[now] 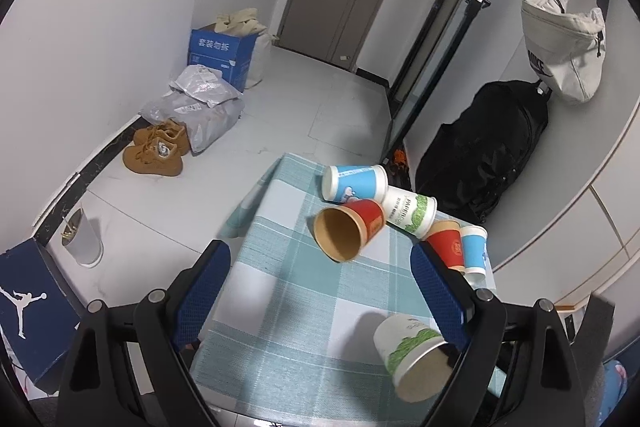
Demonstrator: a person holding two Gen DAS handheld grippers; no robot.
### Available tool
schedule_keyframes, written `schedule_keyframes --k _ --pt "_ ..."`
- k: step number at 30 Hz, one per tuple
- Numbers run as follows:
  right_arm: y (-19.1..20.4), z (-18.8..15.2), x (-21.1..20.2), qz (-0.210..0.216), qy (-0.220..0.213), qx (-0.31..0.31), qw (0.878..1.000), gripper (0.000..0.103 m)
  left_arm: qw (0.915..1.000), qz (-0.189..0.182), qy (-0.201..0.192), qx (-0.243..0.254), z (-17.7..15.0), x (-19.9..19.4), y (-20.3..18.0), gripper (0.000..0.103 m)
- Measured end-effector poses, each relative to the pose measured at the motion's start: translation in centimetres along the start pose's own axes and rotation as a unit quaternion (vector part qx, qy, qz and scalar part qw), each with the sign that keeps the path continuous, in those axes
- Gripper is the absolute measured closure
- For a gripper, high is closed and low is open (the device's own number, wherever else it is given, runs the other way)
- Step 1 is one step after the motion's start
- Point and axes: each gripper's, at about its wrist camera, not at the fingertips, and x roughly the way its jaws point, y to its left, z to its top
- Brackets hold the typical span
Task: Flip cup upright
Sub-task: 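Rotate the right gripper to turn the white cup opening upward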
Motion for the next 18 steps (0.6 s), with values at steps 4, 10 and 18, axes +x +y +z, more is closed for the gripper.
schedule_keyframes --k 4,10,18 --pt "-2.4 -0.1 -0.9 0.028 0.015 0.047 0.998 0.1 0.9999 -0.005 0.006 0.008 0.0 0.4 -1.0 0.014" --pt "-5.8 0.4 -2.6 0.081 0.039 0.106 0.99 0.1 0.9997 -0.021 0.011 0.01 0.3 0.9 -2.5 0.014" --pt "-8.3 2.2 -1.8 0.148 0.1 0.136 0.974 0.1 0.9989 -0.028 0.029 0.024 0.3 1.9 -3.8 0.014"
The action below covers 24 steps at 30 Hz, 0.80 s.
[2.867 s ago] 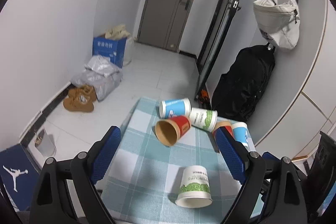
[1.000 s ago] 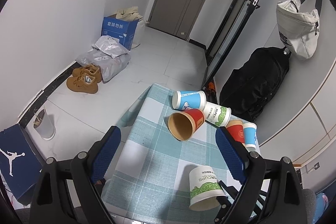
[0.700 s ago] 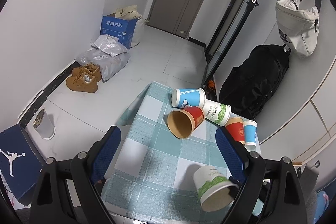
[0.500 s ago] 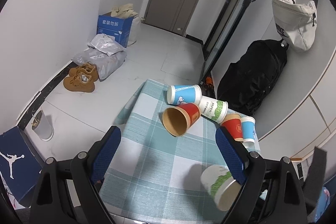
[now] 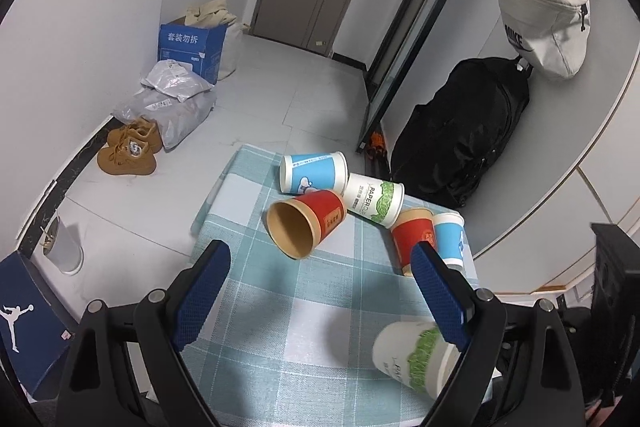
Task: Flip cup upright
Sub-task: 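Rotate the right gripper to turn the white cup opening upward, then set the white cup upright on the cloth and open the right gripper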
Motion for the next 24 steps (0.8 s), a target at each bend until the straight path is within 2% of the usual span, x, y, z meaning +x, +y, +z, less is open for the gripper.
schedule_keyframes --k 6,9,13,17,20,21,22,23,24 --pt "-1.5 1.0 3.4 0.038 0.048 0.036 0.997 0.1 0.9999 0.003 0.011 -0.002 -0.2 0.3 0.3 0.014" --pt "-2.5 1.1 5.5 0.041 0.077 0.061 0.994 0.1 0.9998 0.008 0.018 0.002 -0.3 0.6 0.4 0.014" --pt "-3.2 1.2 6.5 0.04 0.081 0.081 0.993 0.096 0.9996 0.013 0.022 0.008 -0.5 0.8 0.3 0.014" --pt "-3.5 1.4 6.8 0.041 0.07 0.098 0.992 0.096 0.9989 0.002 0.044 0.018 -0.9 1.5 -0.1 0.014" --pt "-3.9 1.2 7.0 0.035 0.062 0.119 0.99 0.086 0.9984 -0.006 0.052 0.022 -1.0 1.6 -0.4 0.014" --pt "-4.2 1.0 7.0 0.034 0.058 0.134 0.989 0.074 0.9984 -0.007 0.052 0.023 -1.0 1.6 -0.4 0.014" --pt "-4.4 0.9 7.0 0.034 0.054 0.144 0.987 0.065 0.9984 -0.008 0.05 0.023 -1.1 1.5 -0.5 0.014" --pt "-4.6 0.7 6.7 0.035 0.043 0.155 0.986 0.064 0.9985 -0.009 0.05 0.022 -1.1 1.5 -0.5 0.014" --pt "-4.8 0.6 6.1 0.033 0.028 0.161 0.986 0.059 0.9985 -0.01 0.05 0.021 -1.2 1.5 -0.5 0.014"
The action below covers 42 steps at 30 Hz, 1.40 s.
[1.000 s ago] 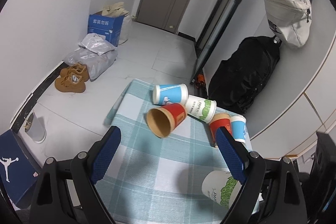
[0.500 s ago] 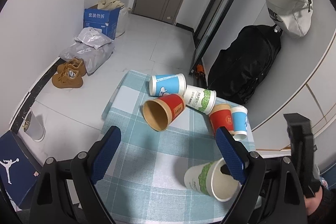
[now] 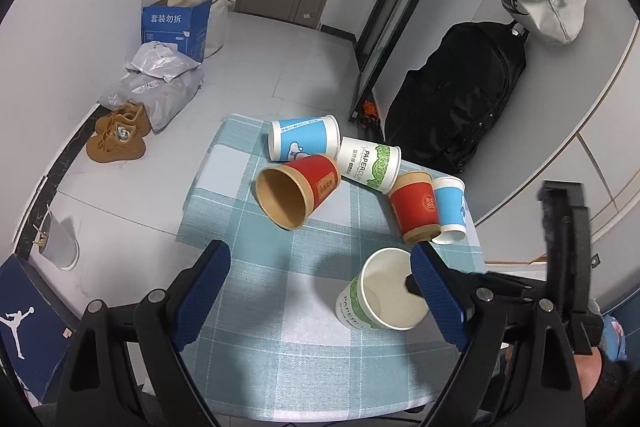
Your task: Flip cup upright
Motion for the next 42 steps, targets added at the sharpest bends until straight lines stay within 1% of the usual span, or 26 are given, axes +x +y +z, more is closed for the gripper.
schedule_keyframes --k 1,2,3,5,7,8,10,11,13,16,17,18,19,21,24,29,38,42 --pt "-0.1 -0.2 -0.7 -0.005 -0.016 -0.002 1.0 0.048 1.0 -0.002 0.001 -0.001 -0.1 0.0 0.0 0.014" --pt "-0.1 -0.3 -1.1 -0.01 -0.027 -0.005 1.0 0.044 1.0 -0.004 0.002 -0.002 -0.1 0.0 0.0 0.014" --pt "-0.2 -0.6 -2.1 -0.021 -0.051 -0.01 0.998 0.042 1.0 -0.007 0.002 -0.001 -0.2 0.0 -0.2 0.014" --pt "-0.4 -1.4 -3.8 -0.034 -0.089 -0.017 0.995 0.04 0.9999 -0.008 -0.003 0.009 -0.4 -0.2 -0.7 0.014" --pt "-0.5 -1.9 -4.9 -0.037 -0.114 -0.02 0.993 0.036 0.9997 -0.009 -0.011 0.019 -0.6 -0.4 -1.2 0.014" --pt "-0.3 -2.3 -5.6 -0.04 -0.131 -0.026 0.99 0.035 0.9995 -0.002 -0.02 0.026 -0.7 -0.6 -1.6 0.014" --pt "0.0 -3.3 -7.3 -0.045 -0.174 -0.038 0.983 0.031 0.9981 0.022 -0.037 0.045 -1.0 -1.0 -2.4 0.014" --pt "0.1 -3.7 -8.2 -0.044 -0.194 -0.04 0.979 0.029 0.9976 0.027 -0.04 0.05 -1.2 -1.0 -2.5 0.014" --pt "0.4 -4.5 -9.7 -0.037 -0.231 -0.044 0.971 0.028 0.997 0.028 -0.047 0.054 -1.3 -1.3 -3.0 0.014" --pt "1.0 -5.3 -10.8 -0.038 -0.266 -0.054 0.962 0.027 0.9962 0.032 -0.059 0.056 -1.6 -1.8 -3.3 0.014" --pt "1.2 -5.6 -11.2 -0.041 -0.284 -0.06 0.956 0.026 0.9955 0.034 -0.066 0.06 -1.6 -2.0 -3.5 0.014" --pt "1.4 -5.9 -11.6 -0.045 -0.293 -0.064 0.953 0.021 0.9949 0.036 -0.071 0.062 -1.8 -2.2 -3.7 0.014" --pt "1.5 -6.3 -12.0 -0.049 -0.305 -0.067 0.949 0.019 0.9947 0.035 -0.075 0.062 -1.9 -2.3 -3.9 0.014" --pt "1.4 -6.7 -12.3 -0.053 -0.319 -0.067 0.944 0.019 0.9944 0.034 -0.078 0.062 -2.1 -2.5 -4.1 0.014" --pt "1.0 -7.3 -12.6 -0.055 -0.328 -0.059 0.941 0.019 0.9942 0.04 -0.078 0.062 -2.3 -2.2 -4.4 0.014" --pt "0.4 -8.0 -12.7 -0.048 -0.319 -0.039 0.946 0.019 0.9944 0.041 -0.077 0.059 -2.4 -2.1 -4.6 0.014" --pt "0.3 -8.1 -11.7 -0.053 -0.311 -0.046 0.948 0.019 0.9942 0.036 -0.079 0.064 -2.7 -2.0 -5.2 0.014" --pt "0.1 -8.0 -11.6 -0.049 -0.309 -0.042 0.949 0.019 0.9954 0.031 -0.067 0.061 -2.6 -1.7 -5.1 0.014"
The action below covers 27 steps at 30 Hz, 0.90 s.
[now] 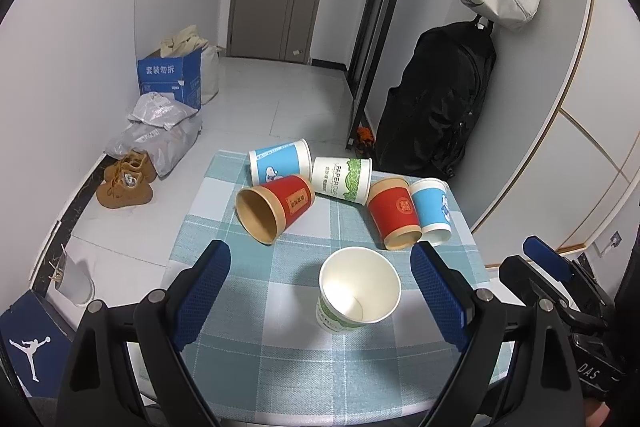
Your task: Flip cup upright
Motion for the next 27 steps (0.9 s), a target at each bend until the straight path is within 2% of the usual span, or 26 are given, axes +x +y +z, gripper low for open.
schedule_keyframes --k 7,27 --pt "-0.65 -0.28 0.85 -0.01 0.02 0.013 1.0 0.019 1.0 0.0 0.0 0.003 0.08 -0.05 -0.08 0.014" --pt "-0.13 -0.24 0.53 -0.004 0.014 0.001 1.0 0.019 0.9998 -0.01 0.008 -0.012 0.15 0.31 0.34 0.014"
